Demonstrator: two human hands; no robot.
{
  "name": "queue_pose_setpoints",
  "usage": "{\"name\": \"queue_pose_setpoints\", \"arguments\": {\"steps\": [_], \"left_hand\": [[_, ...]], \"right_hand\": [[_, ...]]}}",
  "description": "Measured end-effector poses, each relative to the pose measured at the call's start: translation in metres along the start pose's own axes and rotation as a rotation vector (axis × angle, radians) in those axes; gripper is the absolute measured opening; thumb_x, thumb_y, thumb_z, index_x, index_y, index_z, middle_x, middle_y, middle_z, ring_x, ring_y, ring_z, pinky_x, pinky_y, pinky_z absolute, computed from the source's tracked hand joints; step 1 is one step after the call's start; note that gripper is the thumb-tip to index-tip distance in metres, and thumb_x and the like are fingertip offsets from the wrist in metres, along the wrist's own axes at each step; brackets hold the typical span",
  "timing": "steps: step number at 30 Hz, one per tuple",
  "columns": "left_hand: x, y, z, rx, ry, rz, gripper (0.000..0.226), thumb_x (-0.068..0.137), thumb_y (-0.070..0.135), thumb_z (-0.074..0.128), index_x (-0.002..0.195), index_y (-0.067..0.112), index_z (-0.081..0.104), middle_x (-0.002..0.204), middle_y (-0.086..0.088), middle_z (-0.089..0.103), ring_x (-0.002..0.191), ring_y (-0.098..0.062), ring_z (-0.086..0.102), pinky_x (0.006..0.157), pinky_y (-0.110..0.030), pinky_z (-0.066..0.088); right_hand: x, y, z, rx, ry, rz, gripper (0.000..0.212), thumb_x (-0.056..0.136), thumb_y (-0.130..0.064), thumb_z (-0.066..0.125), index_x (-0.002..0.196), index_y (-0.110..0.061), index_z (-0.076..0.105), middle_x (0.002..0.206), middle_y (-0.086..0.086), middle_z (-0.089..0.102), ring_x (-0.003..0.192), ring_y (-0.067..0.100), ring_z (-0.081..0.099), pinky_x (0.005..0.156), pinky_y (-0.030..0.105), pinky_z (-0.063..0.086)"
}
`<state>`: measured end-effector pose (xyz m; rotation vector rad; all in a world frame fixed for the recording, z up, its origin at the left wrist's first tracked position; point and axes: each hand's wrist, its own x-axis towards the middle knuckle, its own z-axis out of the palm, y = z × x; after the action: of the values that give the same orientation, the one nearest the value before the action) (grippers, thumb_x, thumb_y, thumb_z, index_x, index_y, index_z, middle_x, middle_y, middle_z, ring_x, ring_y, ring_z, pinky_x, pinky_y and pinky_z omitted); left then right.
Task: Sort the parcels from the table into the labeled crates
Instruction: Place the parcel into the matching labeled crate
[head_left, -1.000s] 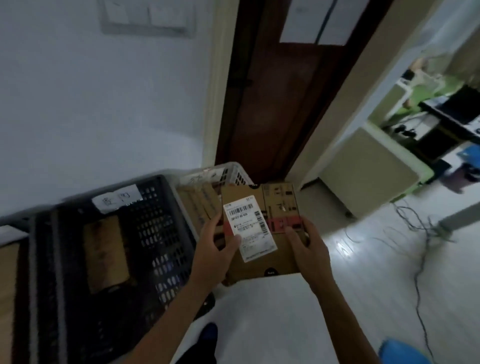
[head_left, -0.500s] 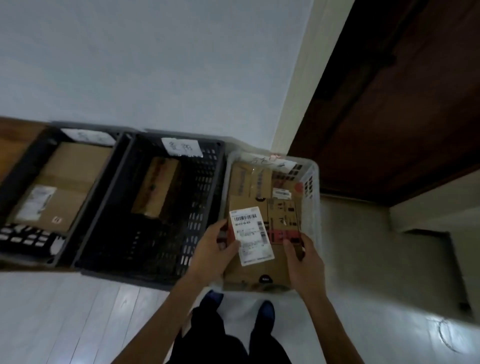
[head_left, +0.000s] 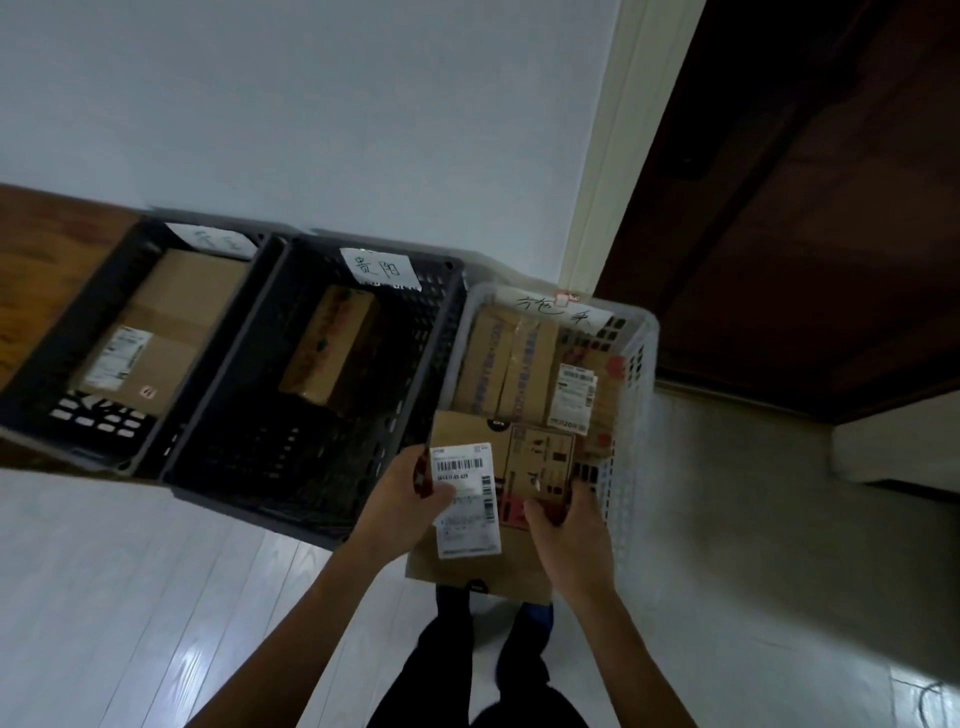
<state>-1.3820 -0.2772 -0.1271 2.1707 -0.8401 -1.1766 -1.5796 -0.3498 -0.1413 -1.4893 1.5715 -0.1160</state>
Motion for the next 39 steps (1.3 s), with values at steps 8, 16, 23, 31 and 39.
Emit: {"name": "queue_pose_setpoints", "arguments": {"steps": [8,16,23,31,39], "left_hand": [[-0.006,-0.001,-0.005,-0.097,-0.025,-0.007,0.021,0.093,0.026,0.069,0.106,0.024,0.053,0.099,0.005,0.072,0.091,-0.008,0.072,0.076,-0.031,0.062],[-0.020,0.032,-0.009,-0.510,0.015,-0.132,0.067,0.097,0.071,0.029,0.108,0.019,0.070,0.098,0.001,0.077,0.095,-0.015,0.072,0.087,-0.038,0.054],[-0.006,0.040,-0.012,-0.322,-0.029,0.056,0.015,0.100,0.035,0.058,0.107,0.024,0.051,0.102,0.000,0.068,0.089,-0.010,0.070,0.074,-0.026,0.058],[-0.017,0.003,-0.008,0.011,-0.079,0.047,0.012,0.102,0.031,0.053,0.109,0.031,0.044,0.099,0.007,0.063,0.082,-0.008,0.064,0.068,-0.025,0.052],[-0.024,-0.018,-0.012,0.203,-0.125,-0.044,0.023,0.101,0.043,0.050,0.100,0.021,0.045,0.080,-0.003,0.064,0.067,-0.016,0.064,0.059,-0.032,0.051]], "right_hand": [[-0.009,0.000,-0.001,0.100,-0.044,0.059,0.062,0.087,-0.070,0.054,0.132,-0.027,0.050,0.127,-0.007,0.060,0.113,0.017,0.060,0.092,0.033,0.049],[-0.029,-0.014,-0.030,0.605,0.039,0.220,0.051,0.077,-0.079,0.041,0.094,-0.033,0.057,0.099,0.005,0.066,0.097,0.023,0.064,0.094,0.042,0.053],[-0.018,-0.024,-0.043,0.524,0.023,0.073,0.009,0.101,-0.028,0.058,0.108,-0.029,0.053,0.104,-0.004,0.064,0.091,0.007,0.061,0.068,0.021,0.045],[-0.026,-0.002,-0.020,0.281,-0.104,0.212,0.029,0.098,-0.029,0.061,0.125,-0.027,0.049,0.101,-0.004,0.064,0.087,0.009,0.061,0.074,0.029,0.052],[-0.032,-0.001,-0.009,0.098,-0.218,0.249,0.062,0.088,-0.072,0.055,0.137,-0.035,0.044,0.126,-0.010,0.061,0.112,0.016,0.062,0.093,0.032,0.050]]}}
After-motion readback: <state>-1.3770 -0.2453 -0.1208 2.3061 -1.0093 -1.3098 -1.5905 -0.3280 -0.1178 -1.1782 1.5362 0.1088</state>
